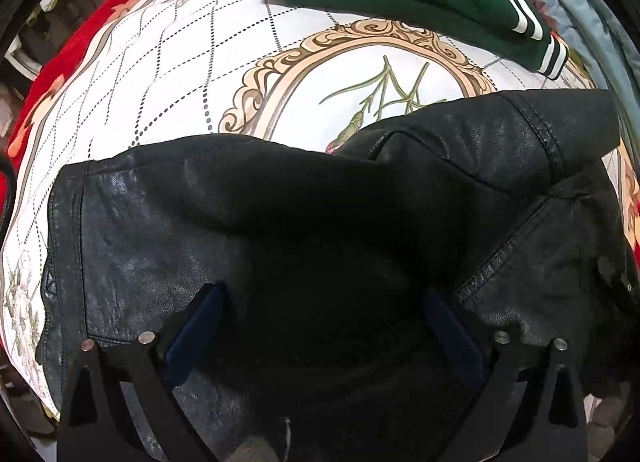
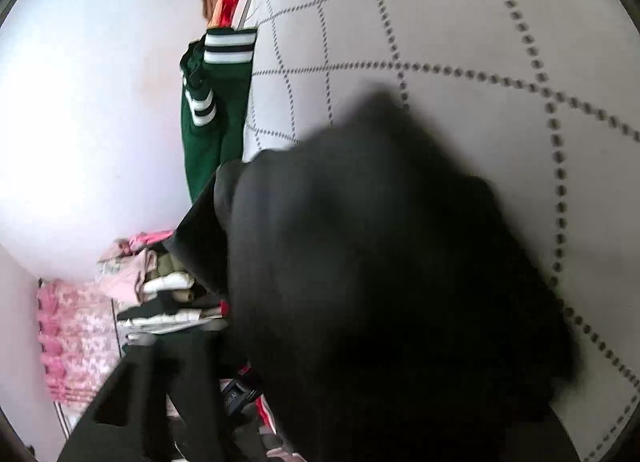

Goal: Fold large clothes

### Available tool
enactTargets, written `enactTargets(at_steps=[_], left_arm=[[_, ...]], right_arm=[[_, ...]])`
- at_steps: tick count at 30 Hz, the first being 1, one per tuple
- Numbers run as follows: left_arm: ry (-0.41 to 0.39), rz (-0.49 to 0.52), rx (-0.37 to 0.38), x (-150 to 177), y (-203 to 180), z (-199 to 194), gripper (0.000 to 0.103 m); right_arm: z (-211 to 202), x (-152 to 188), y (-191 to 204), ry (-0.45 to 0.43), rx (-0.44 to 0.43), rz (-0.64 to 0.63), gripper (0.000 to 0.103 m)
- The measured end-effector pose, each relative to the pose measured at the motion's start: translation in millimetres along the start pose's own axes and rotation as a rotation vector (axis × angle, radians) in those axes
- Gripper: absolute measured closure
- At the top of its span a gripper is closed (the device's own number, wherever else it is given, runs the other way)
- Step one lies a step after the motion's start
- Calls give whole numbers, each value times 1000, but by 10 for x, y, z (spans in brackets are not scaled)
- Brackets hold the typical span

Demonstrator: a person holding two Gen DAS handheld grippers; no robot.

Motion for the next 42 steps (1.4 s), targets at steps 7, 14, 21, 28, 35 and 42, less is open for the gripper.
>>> enactTargets(at_steps=[7, 14, 21, 28, 35, 42], left_arm=[[-17, -1, -9, -76, -99, 48, 0], [-13, -35, 46, -101, -35, 113, 0], [-6, -109, 150, -124, 102, 58, 0], [-49, -382, 149, 215, 1110, -530, 0], [-69, -679, -1, 1152, 2367, -1111, 0], [-87, -898, -120, 2010, 3110, -1253, 0]], right_arm=[[-41, 77, 483, -45, -28, -48, 73], [106, 357, 1199, -15, 33, -242, 75], [345, 657, 1738, 13, 122, -402, 75], [503, 1545, 2231, 96, 181, -634, 75], [1376, 2982, 2417, 359, 223, -863, 75], [2602, 4304, 1239, 724, 538, -993, 65]])
Point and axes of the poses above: each gripper's, at about its wrist camera, not at the fingertips, and z roughly the way its jaws point, y to its left, x to its underside, the point moved 9 cm from there along z, roughly the way its jaws point, and after that the axes turned 5 degrees about z, right-handed, at the moved point
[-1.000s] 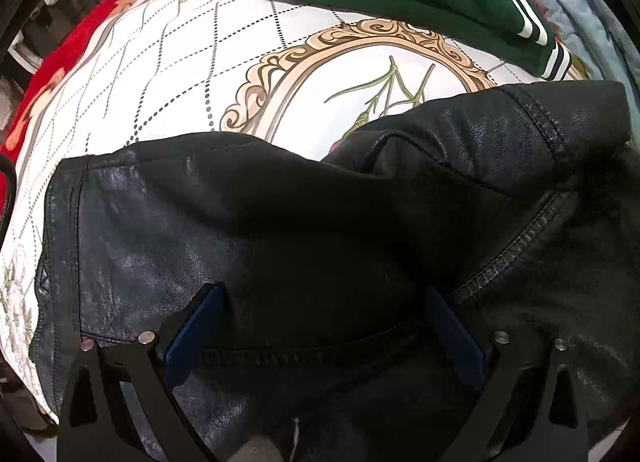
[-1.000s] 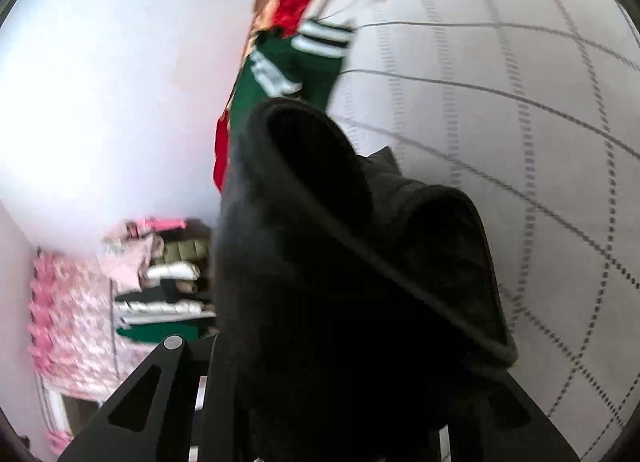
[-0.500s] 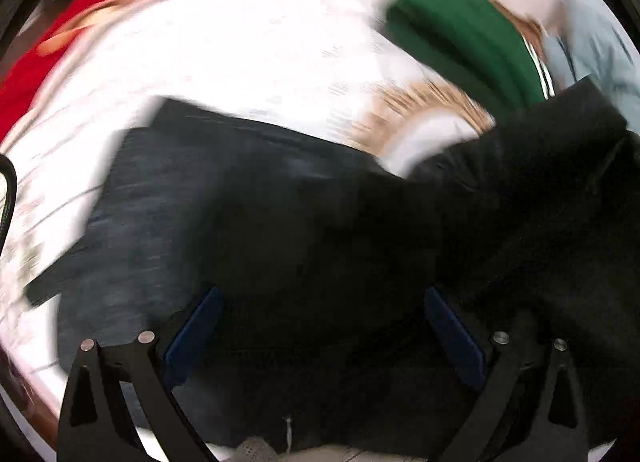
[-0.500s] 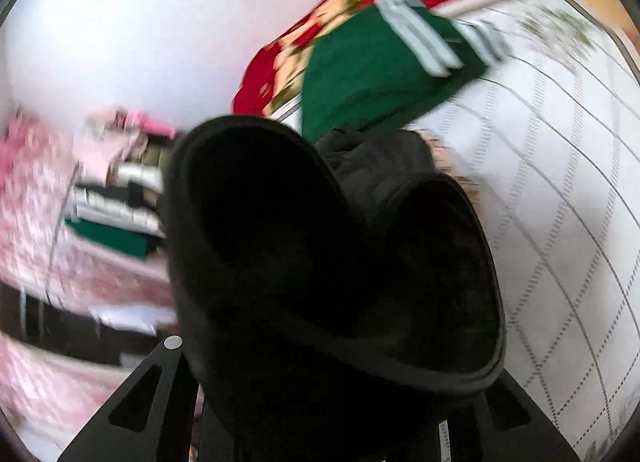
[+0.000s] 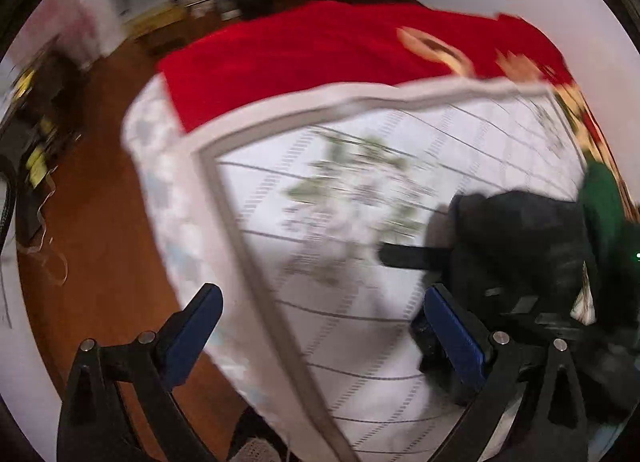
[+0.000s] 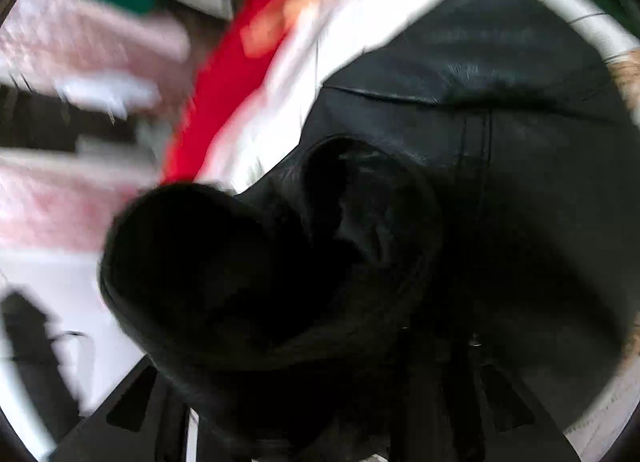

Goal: Fold large clothes

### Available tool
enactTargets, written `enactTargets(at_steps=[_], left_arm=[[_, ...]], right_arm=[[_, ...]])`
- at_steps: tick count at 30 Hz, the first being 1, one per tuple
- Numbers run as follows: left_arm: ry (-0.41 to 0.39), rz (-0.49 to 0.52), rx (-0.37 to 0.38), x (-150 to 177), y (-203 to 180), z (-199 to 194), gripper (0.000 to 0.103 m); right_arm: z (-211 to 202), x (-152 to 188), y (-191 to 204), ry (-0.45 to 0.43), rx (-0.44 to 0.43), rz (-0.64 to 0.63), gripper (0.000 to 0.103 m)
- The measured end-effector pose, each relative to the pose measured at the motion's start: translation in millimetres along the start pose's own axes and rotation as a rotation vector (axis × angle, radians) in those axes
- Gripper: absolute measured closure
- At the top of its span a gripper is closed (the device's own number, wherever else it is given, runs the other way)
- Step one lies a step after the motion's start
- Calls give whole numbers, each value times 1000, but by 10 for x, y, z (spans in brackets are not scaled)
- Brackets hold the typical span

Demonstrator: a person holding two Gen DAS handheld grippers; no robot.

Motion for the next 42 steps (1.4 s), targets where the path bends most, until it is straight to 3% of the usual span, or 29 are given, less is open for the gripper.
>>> enactTargets(at_steps=[2, 3, 5, 7, 9, 11, 13, 15, 17, 18, 22, 23, 24, 25, 28, 31, 33, 37, 38, 42], left_arm=[[-11, -26, 3, 0, 132, -82, 0], [-17, -31, 4, -25, 118, -109, 0], [-36, -35, 21, -52, 93, -226, 0], [-57, -37, 49, -116, 67, -337, 0], [-80, -31, 87, -197, -81, -415, 0], [-100, 1, 119, -269, -274, -478, 0], [-99, 40, 126, -298, -470, -433, 0], [-84, 73, 142, -317, -684, -299, 0], [-65, 108, 144, -305, -856, -153, 0], [-57, 129, 139, -294, -932, -75, 0], [-51, 229, 115, -266, -1159, 156, 0], [-48, 256, 109, -264, -1210, 223, 0], [-40, 282, 91, -262, -1253, 297, 0], [-29, 300, 75, -272, -1285, 363, 0], [-20, 336, 24, -329, -1306, 513, 0], [-24, 375, -84, -381, -1189, 718, 0], [2, 372, -118, -388, -1064, 925, 0], [42, 319, -91, -391, -945, 1094, 0], [46, 320, -93, -406, -930, 1098, 0], [49, 323, -49, -401, -964, 979, 0]], right_arm=[[104, -21, 45, 28, 15, -34, 57], [9, -37, 112, 21, -28, -53, 41], [-230, 24, 250, 81, -193, -41, 23], [-506, 73, 275, 141, -322, 21, 19], [-873, 45, 144, 134, -367, 96, 19], [-1146, -84, -94, 53, -310, 135, 19], [-1325, -233, -406, -20, -162, 134, 21], [-1273, -446, -671, -32, -62, 147, 46], [-1011, -572, -800, 16, -18, 168, 59], [-868, -650, -861, 39, 10, 168, 59], [-150, -743, -982, 118, 126, 174, 57], [-115, -741, -951, 124, 138, 177, 49], [-95, -788, -925, 138, 116, 182, 29], [-110, -763, -812, 147, 81, 180, 21], [-410, -776, -692, 118, 12, 199, 20], [-735, -838, -524, 32, -129, 235, 25], [-628, -946, -505, 33, -182, 260, 54], [75, -1336, -792, 55, -89, 303, 81], [146, -1382, -814, 56, -86, 303, 99], [-275, -1362, -794, 58, -184, 283, 94]])
Point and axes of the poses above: each gripper's, at about its wrist camera, not at the fingertips, and z roughly the way its jaws point, y to its left, x to its underside, the point moved 9 cm from there along z, roughly the way its jaws point, and after that the axes turned 5 degrees about z, right-handed, at the moved point
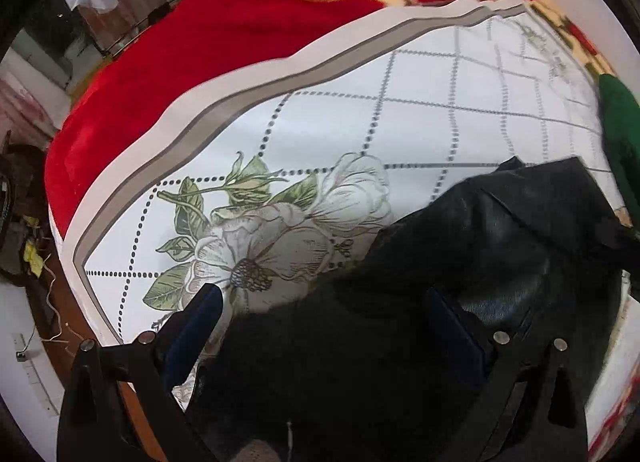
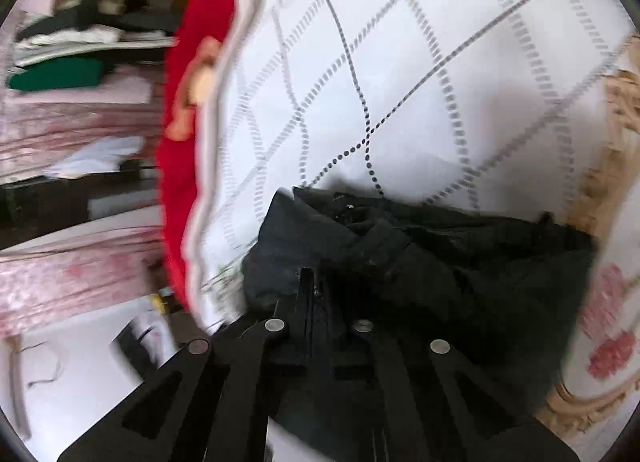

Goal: Fold large clothes

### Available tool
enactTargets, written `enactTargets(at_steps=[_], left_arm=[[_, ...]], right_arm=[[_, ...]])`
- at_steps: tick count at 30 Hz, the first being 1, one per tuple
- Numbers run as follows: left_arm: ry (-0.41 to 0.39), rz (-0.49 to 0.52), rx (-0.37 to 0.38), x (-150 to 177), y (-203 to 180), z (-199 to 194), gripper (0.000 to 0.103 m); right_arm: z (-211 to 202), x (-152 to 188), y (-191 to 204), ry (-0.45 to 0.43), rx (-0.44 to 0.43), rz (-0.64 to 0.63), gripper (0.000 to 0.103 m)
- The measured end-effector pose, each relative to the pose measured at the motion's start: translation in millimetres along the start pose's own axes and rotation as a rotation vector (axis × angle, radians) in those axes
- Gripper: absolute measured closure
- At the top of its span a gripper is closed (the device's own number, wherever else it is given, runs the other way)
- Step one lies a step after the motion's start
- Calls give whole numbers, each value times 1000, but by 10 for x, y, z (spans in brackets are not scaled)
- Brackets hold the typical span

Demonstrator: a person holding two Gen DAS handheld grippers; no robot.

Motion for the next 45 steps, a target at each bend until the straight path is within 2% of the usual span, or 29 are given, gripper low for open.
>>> enactTargets(at_steps=[1, 2, 3, 4, 5, 7, 9, 11, 12, 14, 15, 17, 18, 19, 23, 28, 29, 32, 34, 37, 38, 40, 41, 42, 45], left_arm=[[-7, 7, 5, 10, -16, -58, 0], [-14, 10, 17, 5, -40, -111, 0], [-25, 7, 41, 21, -69, -180, 0], [-34, 3, 60, 36, -105, -228, 0], [-44, 1, 67, 59, -119, -297, 0], [-58, 6, 75, 74, -155, -376, 0], [-55, -1, 76, 90, -162, -410, 0], [-51, -15, 86, 92, -160, -418, 0], [-45, -18, 82, 89, -151, -417, 0], [-38, -22, 83, 55, -139, -408, 0], [-39, -24, 82, 39, -169, -413, 0], [-52, -20, 75, 14, -213, -463, 0], [-57, -13, 70, -2, -244, -484, 0], [-61, -3, 65, -16, -279, -513, 0], [-69, 50, 65, -4, -499, -667, 0], [-58, 147, 75, 184, -892, -667, 0], [-48, 161, 75, 243, -970, -606, 0], [-28, 169, 53, 355, -1060, -382, 0], [-16, 178, 6, 414, -1042, -206, 0], [-6, 184, -59, 480, -915, 15, 0], [12, 181, -83, 514, -846, 114, 0], [37, 183, -92, 565, -784, 252, 0], [22, 184, -77, 561, -781, 283, 0], [-11, 194, -70, 536, -793, 293, 0], [-82, 215, -62, 484, -843, 315, 0]], right_arm=[[-186, 34, -50, -26, -10, -2, 89], [-356, 57, -120, -57, 6, -2, 61], [-561, 88, -311, -104, 39, 8, 25], [-665, 102, -486, -133, 65, 23, 14], [-740, 137, -643, -152, 83, 40, 10], [-697, 246, -991, -106, 55, 83, 10], [-429, 330, -1210, -32, -51, 142, 10], [-17, 381, -1229, 54, -184, 154, 12], [185, 376, -1131, 68, -248, 143, 11], [332, 322, -1026, 38, -248, 104, 12], [329, 298, -990, 20, -250, 108, 26], [266, 276, -958, -27, -293, 154, 42], [194, 310, -952, -36, -308, 175, 48], [132, 340, -966, -48, -317, 190, 49], [-344, 489, -1196, -119, -293, 225, 52], [-1263, 433, -2108, -208, -181, 301, 50], [-1432, 398, -2266, -211, -157, 308, 46], [-1687, 207, -2597, -210, 26, 275, 21], [-1877, 145, -2686, -258, 185, 245, 19], [-2241, 186, -2560, -383, 299, 184, 19], [-2347, 226, -2439, -427, 300, 160, 19], [-2459, 274, -2332, -432, 232, 123, 22], [-2456, 295, -2257, -417, 209, 98, 33], [-2355, 270, -2082, -396, 183, 58, 52], [-1921, 71, -1722, -330, 172, -4, 63]])
Point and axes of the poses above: each gripper's, at about its wrist camera, not at the fingertips, and z roughly the way its jaws point, y to its left, x to its underside, the point moved 9 cm from there along z, roughly the way its jaws point, and after that the axes turned 5 degrees about z, right-handed, at the moved point
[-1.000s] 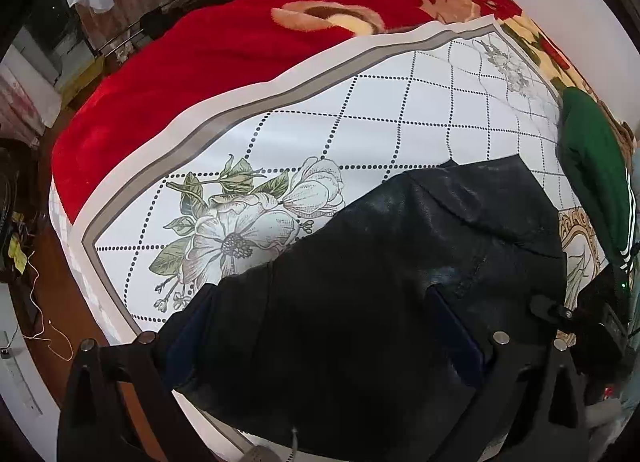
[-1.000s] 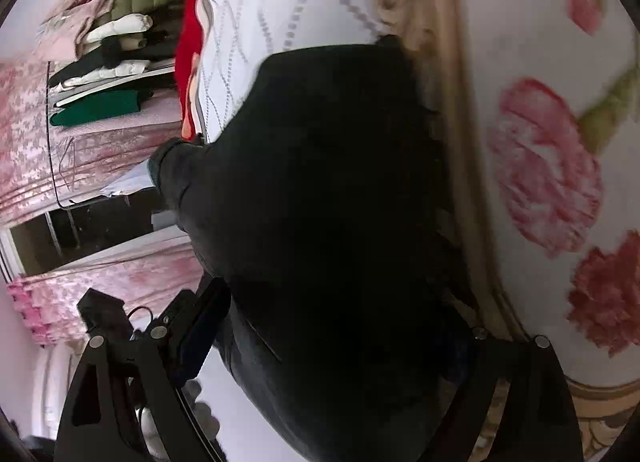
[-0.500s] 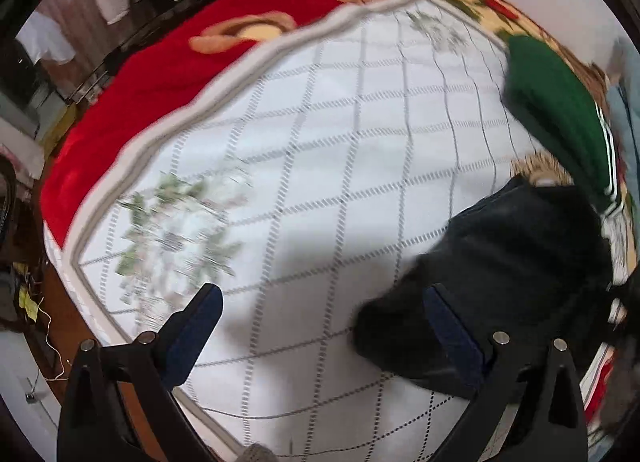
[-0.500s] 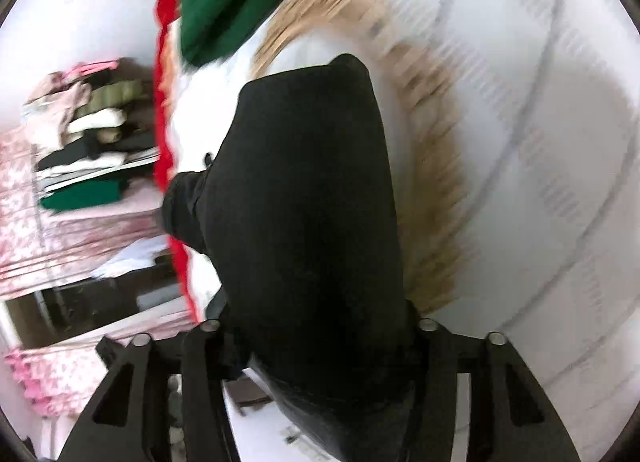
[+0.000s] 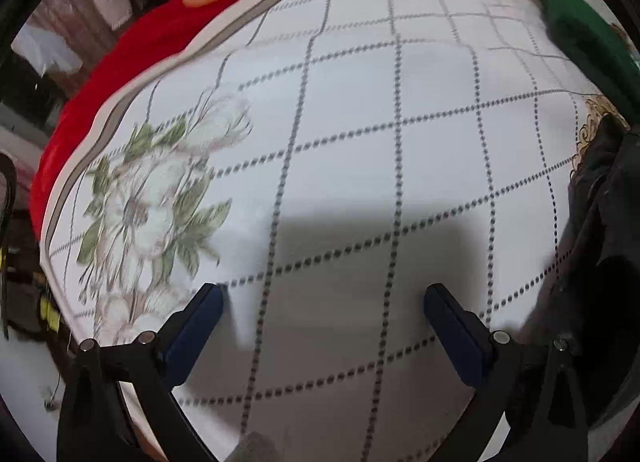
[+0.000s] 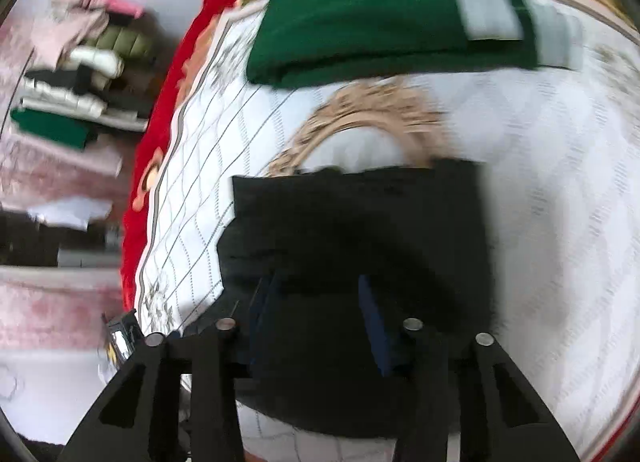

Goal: Fold large clothes

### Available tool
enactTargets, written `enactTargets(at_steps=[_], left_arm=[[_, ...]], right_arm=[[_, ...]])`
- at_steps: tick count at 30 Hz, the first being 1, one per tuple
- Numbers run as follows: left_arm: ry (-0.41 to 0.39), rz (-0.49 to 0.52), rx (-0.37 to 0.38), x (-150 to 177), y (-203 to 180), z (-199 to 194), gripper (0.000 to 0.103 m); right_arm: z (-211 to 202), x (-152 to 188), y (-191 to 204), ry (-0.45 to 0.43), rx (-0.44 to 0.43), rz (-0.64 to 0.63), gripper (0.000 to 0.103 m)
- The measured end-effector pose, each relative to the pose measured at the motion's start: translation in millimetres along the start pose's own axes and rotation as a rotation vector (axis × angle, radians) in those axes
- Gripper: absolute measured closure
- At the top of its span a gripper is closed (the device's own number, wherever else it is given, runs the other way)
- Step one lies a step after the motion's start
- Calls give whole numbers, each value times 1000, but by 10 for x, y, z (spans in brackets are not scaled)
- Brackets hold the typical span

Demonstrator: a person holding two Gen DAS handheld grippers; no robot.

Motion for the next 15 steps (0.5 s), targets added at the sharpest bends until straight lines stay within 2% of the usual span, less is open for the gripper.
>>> enactTargets(at_steps=[2, 4, 5, 8, 10, 11, 13, 14, 15], left_arm=[[-46, -24, 4, -43, -14, 11, 0], [-72, -45, 5, -75, -11, 24, 0], [-79, -53, 3, -91, -8, 30, 0], [-49, -51, -4, -144, -41, 49, 0], [-1, -68, 13, -203, -28, 52, 0], [36, -94, 22, -216, 4, 27, 0], [53, -157, 28, -284, 178, -87, 0], [40, -188, 29, -310, 234, -200, 0], [18, -210, 31, -353, 277, -371, 0]], right_arm=[[282, -85, 42, 14, 26, -16, 64], [560, -198, -54, 33, 132, -2, 67], [663, -232, -107, 42, 159, 43, 67], [668, -273, -74, 81, 222, 55, 65], [648, -285, 14, 105, 160, 57, 49], [569, -271, 71, 119, 75, 57, 36], [329, -236, 69, 115, -6, 64, 36], [212, -211, 30, 105, -25, 67, 36], [65, -184, -65, 84, -22, 70, 31]])
Point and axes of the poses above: each gripper's, at about its wrist camera, not at the fingertips, and z roughly the way its jaws point, y to its left, x to its underside, the point moved 9 cm from there along z, roughly the way its jaws point, and after that the axes turned 5 degrees about z, right-handed, at the moved point
